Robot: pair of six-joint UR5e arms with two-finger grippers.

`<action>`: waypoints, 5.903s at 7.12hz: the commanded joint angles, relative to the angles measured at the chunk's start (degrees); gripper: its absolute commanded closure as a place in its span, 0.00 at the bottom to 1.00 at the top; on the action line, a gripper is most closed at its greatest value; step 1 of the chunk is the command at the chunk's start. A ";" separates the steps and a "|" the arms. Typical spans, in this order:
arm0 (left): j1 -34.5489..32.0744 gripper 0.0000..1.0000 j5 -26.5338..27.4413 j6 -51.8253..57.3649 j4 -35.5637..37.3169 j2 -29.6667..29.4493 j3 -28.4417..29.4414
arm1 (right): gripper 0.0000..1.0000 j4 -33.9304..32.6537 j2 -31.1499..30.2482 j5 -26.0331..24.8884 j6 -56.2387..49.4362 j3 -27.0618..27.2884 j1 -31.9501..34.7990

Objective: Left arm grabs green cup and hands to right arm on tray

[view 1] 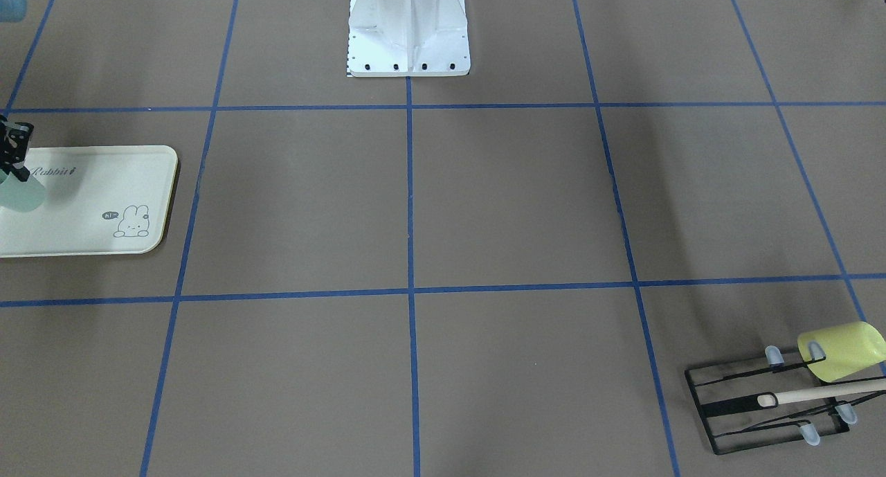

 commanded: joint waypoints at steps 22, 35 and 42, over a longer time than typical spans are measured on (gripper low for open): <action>-0.09 0.00 -4.65 -4.90 -0.81 1.29 -5.42 | 0.01 -28.08 0.33 12.40 -48.14 -7.56 30.95; -0.09 0.00 -3.78 -4.64 -1.07 1.29 -5.42 | 0.01 -27.28 1.03 13.19 -47.44 -9.08 30.95; 0.00 0.00 -3.86 -4.55 -1.16 1.99 -5.42 | 0.01 -27.28 1.12 13.19 -47.44 -9.17 30.95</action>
